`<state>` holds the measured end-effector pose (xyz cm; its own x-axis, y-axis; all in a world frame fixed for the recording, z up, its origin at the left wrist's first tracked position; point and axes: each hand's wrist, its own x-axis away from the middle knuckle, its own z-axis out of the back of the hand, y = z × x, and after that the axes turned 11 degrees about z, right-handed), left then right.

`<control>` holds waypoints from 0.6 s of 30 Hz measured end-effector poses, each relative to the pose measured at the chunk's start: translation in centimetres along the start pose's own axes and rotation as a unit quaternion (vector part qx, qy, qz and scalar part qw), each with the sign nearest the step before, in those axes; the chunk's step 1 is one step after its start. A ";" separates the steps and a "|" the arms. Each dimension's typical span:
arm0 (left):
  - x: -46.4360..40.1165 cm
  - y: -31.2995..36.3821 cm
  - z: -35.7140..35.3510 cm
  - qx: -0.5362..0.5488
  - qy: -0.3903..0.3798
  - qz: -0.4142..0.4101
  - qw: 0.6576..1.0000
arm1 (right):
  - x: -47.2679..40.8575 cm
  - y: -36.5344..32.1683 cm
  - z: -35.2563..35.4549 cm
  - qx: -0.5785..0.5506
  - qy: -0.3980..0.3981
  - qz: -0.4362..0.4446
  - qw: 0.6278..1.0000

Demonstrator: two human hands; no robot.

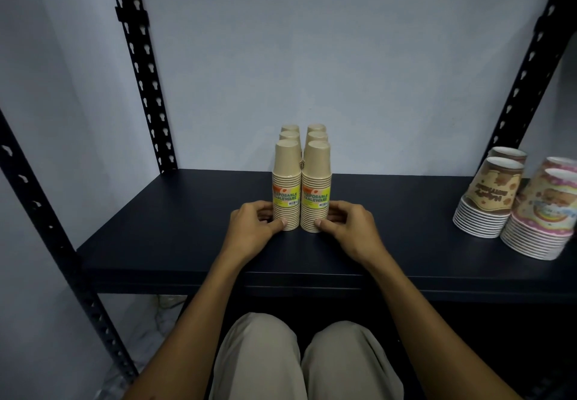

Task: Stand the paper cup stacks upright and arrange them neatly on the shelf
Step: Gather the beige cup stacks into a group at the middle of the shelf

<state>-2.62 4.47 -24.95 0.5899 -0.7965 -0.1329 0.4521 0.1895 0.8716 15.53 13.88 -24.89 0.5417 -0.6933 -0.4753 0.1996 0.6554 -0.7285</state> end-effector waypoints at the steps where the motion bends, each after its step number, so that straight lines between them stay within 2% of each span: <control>1: 0.0 0.0 0.0 -0.002 -0.001 -0.002 1.000 | 0.0 0.0 0.0 0.002 0.000 0.001 1.000; 18: 0.4 0.0 -0.1 -0.031 0.003 -0.023 0.999 | 0.2 -0.4 0.0 0.030 -0.006 -0.003 1.000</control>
<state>-2.28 4.25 -25.06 0.5716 -0.8016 -0.1750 0.5196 0.1886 0.8334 15.54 13.49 -24.63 0.5505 -0.6942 -0.4637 0.2511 0.6674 -0.7011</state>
